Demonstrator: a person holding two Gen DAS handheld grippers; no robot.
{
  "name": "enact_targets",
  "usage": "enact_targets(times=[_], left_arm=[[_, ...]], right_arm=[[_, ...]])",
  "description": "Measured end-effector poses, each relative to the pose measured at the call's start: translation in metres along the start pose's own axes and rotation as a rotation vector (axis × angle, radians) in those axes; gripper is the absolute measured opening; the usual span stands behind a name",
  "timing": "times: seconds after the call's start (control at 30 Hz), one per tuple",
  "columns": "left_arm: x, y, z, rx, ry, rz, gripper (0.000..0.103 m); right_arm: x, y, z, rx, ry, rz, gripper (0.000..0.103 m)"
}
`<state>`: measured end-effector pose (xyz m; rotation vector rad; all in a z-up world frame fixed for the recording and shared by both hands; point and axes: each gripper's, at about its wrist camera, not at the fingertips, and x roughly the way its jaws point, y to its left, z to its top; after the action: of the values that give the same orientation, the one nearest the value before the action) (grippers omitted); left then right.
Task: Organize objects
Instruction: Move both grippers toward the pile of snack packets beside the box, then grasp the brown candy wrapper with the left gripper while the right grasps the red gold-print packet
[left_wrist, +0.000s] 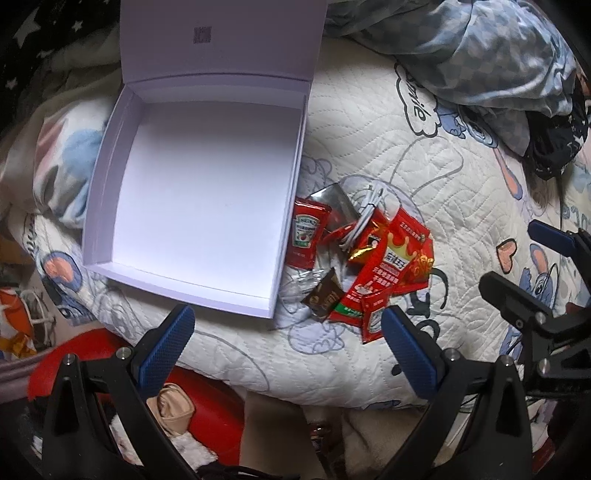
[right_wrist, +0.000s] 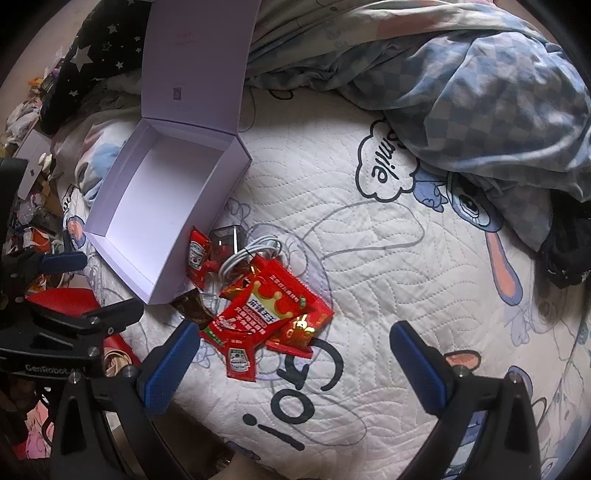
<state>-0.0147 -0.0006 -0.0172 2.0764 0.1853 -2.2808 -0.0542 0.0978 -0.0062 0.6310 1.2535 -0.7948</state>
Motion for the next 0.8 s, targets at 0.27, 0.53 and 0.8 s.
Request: enact_targets(times=[0.27, 0.53, 0.8], left_arm=[[0.011, -0.002, -0.017, -0.1, -0.038, -0.021, 0.098], [0.031, 0.001, -0.028, -0.247, -0.074, -0.089, 0.086], [0.065, 0.003, -0.036, -0.355, -0.073, -0.127, 0.065]], right_arm=[[0.02, -0.015, 0.005, -0.231, 0.034, 0.071, 0.103], [0.047, -0.02, -0.005, -0.26, 0.066, 0.107, 0.103], [0.085, -0.031, -0.007, -0.226, 0.086, 0.09, 0.099]])
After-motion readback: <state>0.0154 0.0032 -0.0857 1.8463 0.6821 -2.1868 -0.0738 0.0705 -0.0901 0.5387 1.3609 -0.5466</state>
